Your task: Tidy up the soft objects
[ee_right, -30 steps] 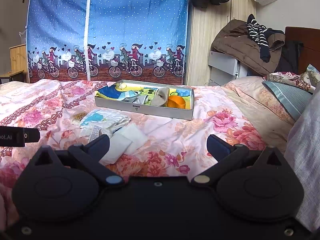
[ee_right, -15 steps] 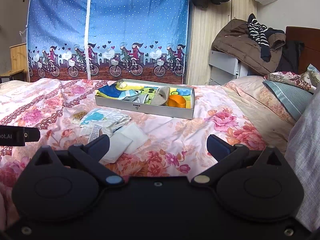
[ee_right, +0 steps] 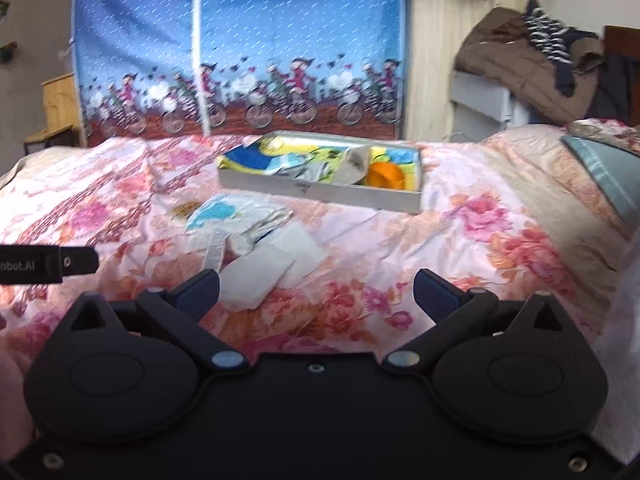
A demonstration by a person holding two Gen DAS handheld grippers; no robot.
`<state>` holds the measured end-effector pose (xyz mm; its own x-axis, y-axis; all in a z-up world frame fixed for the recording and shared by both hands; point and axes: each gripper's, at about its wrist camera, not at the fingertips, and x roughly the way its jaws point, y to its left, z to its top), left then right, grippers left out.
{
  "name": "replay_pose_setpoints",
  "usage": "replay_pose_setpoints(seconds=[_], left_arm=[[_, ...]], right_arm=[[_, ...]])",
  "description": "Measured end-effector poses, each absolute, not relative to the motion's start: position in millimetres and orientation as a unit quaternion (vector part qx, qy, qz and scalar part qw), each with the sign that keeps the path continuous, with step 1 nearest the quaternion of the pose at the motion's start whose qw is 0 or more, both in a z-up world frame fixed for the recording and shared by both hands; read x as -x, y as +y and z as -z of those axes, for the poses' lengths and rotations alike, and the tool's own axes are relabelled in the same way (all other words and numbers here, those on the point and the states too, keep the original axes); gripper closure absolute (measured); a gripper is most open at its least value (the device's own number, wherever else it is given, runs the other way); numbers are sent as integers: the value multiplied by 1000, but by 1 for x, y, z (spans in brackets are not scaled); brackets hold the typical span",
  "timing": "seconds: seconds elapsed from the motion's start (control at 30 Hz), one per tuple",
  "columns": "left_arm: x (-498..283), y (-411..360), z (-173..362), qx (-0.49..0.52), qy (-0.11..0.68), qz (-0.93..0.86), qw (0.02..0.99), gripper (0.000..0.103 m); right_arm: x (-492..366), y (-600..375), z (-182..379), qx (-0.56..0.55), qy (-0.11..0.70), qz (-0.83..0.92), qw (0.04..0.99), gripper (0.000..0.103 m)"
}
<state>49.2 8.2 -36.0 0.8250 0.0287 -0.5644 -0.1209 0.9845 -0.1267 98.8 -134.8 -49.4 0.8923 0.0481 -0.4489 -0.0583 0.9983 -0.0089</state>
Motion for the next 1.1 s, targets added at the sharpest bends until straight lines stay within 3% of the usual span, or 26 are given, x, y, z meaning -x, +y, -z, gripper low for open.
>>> replay_pose_setpoints(seconds=[0.2, 0.37, 0.53, 0.67, 0.73, 0.9, 1.1], left_arm=[[-78, 22, 41, 113, 322, 2, 940, 1], [-113, 17, 49, 85, 321, 61, 941, 1], [-146, 20, 62, 87, 326, 107, 935, 3], [-163, 22, 71, 101, 331, 131, 929, 5], [-169, 22, 76, 109, 334, 141, 926, 7], [-178, 17, 82, 111, 344, 166, 917, 16], [-185, 1, 79, 99, 349, 202, 910, 23]], right_arm=[[-127, -119, 58, 79, 245, -103, 961, 0], [-162, -100, 76, 123, 247, -157, 948, 2], [-195, -88, 97, 117, 279, -180, 936, 30], [-205, -87, 105, 106, 291, -187, 932, 45], [-202, -90, 107, 103, 299, -192, 929, 66], [-202, -105, 100, 74, 321, -188, 925, 95], [-178, -137, 81, 51, 335, -147, 929, 100]])
